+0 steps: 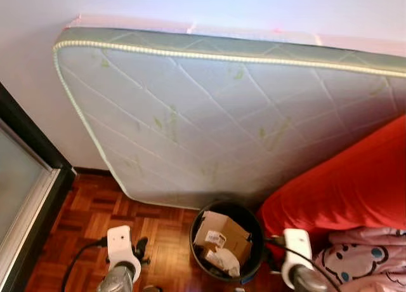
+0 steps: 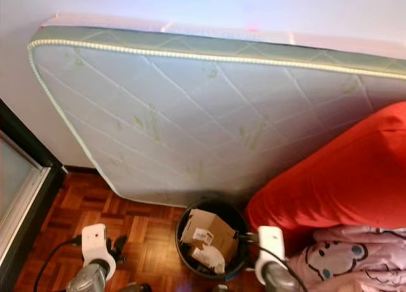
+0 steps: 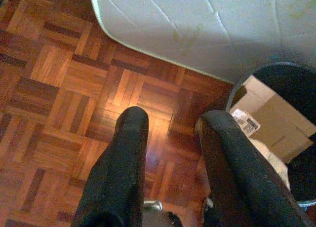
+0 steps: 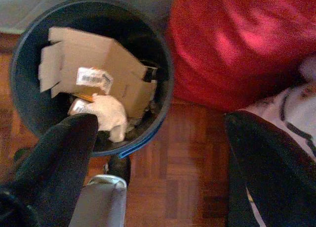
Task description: Clean up the room
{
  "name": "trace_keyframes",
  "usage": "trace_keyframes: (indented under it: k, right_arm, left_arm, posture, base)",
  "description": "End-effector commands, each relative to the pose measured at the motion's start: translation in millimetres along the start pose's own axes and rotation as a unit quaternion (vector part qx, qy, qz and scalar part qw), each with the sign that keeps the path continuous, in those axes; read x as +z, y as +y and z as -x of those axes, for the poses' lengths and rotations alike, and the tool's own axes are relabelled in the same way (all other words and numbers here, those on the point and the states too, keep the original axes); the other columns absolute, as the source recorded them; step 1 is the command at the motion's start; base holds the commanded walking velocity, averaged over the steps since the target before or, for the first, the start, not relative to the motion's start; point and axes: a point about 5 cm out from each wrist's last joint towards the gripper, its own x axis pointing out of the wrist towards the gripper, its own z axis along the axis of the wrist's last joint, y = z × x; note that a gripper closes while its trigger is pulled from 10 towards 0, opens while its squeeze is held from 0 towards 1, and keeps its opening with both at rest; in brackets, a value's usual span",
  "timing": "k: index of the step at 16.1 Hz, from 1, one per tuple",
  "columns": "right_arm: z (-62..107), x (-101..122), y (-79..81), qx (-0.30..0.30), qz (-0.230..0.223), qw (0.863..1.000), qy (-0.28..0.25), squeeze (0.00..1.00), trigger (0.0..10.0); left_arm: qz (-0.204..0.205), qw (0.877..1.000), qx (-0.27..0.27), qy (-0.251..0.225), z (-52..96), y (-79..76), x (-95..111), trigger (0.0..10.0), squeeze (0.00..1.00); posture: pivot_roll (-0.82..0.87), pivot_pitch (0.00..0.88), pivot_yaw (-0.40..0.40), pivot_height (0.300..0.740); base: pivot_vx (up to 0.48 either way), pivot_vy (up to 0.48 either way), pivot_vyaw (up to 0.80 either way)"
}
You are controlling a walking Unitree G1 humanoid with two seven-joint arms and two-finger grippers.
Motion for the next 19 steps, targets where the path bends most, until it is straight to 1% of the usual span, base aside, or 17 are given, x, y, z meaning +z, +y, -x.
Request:
trace_keyframes:
  k: [1,3,4,5,7,9,11,12,15,19]
  right_arm:
    - [1.7,-5.0,-6.2,-0.013,-0.027,1.000,0.006,0.00,10.0]
    - [0.6,-3.7,-1.9,-0.012,-0.022,1.000,0.008,0.00,10.0]
    - [-0.1,-4.3,2.7,-0.013,-0.030,0.999,0.011,0.00,10.0]
    - [0.0,-5.7,4.2,-0.012,-0.031,0.999,0.013,0.00,10.0]
    - [0.6,-9.0,5.1,-0.010,-0.030,0.999,0.018,0.00,10.0]
    - [2.0,-14.1,7.4,0.013,-0.013,1.000,0.022,0.00,10.0]
    - [3.0,-18.4,7.7,0.019,0.001,0.999,0.031,0.00,10.0]
    - [4.6,-24.2,7.1,0.022,0.014,0.999,0.039,0.00,10.0]
    - [7.3,-32.4,4.0,0.022,0.016,0.998,0.049,0.00,10.0]
    - [8.7,-36.1,0.5,0.022,0.016,0.998,0.057,0.00,10.0]
  left_arm:
    - [-0.012,0.999,-0.002,0.034,1.6,1.9,-10.1,10.0,0.00]
    - [-0.020,0.999,0.000,0.049,0.6,4.6,-11.5,10.0,0.00]
    - [-0.030,0.997,0.003,0.065,0.6,6.9,-14.2,10.0,0.00]
    - [-0.032,0.997,0.005,0.073,1.1,7.6,-16.4,10.0,0.00]
    - [-0.038,0.996,0.010,0.083,2.7,8.6,-20.9,10.0,0.00]
    - [-0.044,0.994,0.012,0.095,6.0,10.7,-27.9,10.0,0.00]
    - [-0.045,0.993,0.015,0.109,8.9,11.5,-34.6,10.0,0.00]
    - [-0.047,0.991,0.016,0.127,12.5,10.9,-42.9,10.0,0.00]
    - [-0.043,0.989,0.017,0.142,18.1,10.3,-53.4,10.0,0.00]
    - [-0.053,0.985,0.019,0.166,24.7,13.0,-64.8,10.0,0.00]
  posture:
    - [0.10,0.090,-0.068,0.740]
    - [0.09,0.058,-0.046,0.740]
    - [0.08,0.032,-0.040,0.740]
    - [0.08,0.017,-0.040,0.740]
    - [0.07,0.003,-0.041,0.740]
    - [0.04,0.000,-0.045,0.740]
    - [0.03,0.000,-0.051,0.740]
    - [0.03,0.000,-0.059,0.740]
    - [0.03,0.000,-0.060,0.740]
    - [0.02,0.000,-0.054,0.740]
  base:
    - [0.000,0.000,0.00]
    - [0.000,0.000,0.00]
    - [0.000,0.000,0.00]
    - [0.000,0.000,0.00]
    - [0.000,0.000,0.00]
    - [0.000,0.000,0.00]
    - [0.000,0.000,0.00]
    - [0.000,0.000,0.00]
    - [0.000,0.000,0.00]
    - [0.000,0.000,0.00]
